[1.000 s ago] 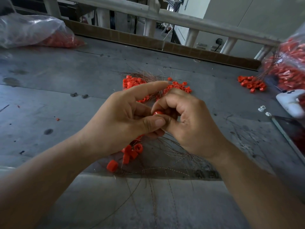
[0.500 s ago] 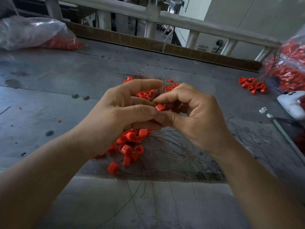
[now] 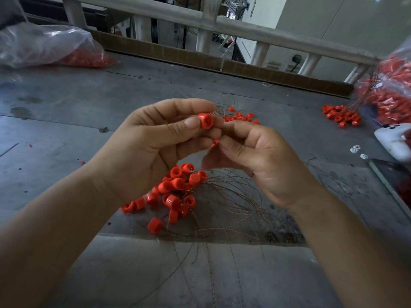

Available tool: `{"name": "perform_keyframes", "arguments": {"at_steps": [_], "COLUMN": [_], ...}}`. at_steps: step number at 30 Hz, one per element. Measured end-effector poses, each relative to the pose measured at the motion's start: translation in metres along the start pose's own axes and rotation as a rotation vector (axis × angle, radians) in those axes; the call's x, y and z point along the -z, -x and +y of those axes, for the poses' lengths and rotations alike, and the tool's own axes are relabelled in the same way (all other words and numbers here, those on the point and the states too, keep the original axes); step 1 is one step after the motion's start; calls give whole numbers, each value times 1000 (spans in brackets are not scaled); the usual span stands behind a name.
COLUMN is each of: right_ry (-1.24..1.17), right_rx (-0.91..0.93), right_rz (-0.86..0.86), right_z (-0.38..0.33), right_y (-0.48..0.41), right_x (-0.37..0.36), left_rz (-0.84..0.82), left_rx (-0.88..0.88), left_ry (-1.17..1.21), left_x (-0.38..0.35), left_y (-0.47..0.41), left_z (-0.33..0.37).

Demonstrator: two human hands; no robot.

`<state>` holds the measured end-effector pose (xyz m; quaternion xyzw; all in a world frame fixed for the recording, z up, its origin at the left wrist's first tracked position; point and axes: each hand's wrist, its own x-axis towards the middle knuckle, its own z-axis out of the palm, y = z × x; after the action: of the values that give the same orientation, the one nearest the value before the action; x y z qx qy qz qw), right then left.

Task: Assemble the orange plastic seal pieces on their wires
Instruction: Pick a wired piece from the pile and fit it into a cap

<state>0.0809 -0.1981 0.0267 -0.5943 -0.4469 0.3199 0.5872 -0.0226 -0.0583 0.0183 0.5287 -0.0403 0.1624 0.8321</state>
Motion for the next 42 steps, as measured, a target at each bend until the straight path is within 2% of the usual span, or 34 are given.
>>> {"name": "perform_keyframes", "arguments": {"at_steps": [6,9,15,26,28,35,42], "right_ry": [-80,21,422,605,651,886,986], "right_rx": [-57,-27,37,-60,-94,-300,-393], "right_rz": [103,167,272,289,281,145,-49], "right_z": [-6,-14,-19,-16,-14,-7,-1], "right_y": [1,2,2,3,4,5,5], "right_x": [9,15,21,46,52,60,56], "left_rz": [108,187,300,453,444,270,156], "left_rx": [-67,-94,-85,5,29,149,208], "left_ry": [-22,-58,-115,-200,-304,-923,-1073], "left_x": [-1,0,4,10,10,11,11], "left_y": [0,-1,-2,-4,-4,-3,-2], "left_z": [5,8,12,16,15,0,-3]}}
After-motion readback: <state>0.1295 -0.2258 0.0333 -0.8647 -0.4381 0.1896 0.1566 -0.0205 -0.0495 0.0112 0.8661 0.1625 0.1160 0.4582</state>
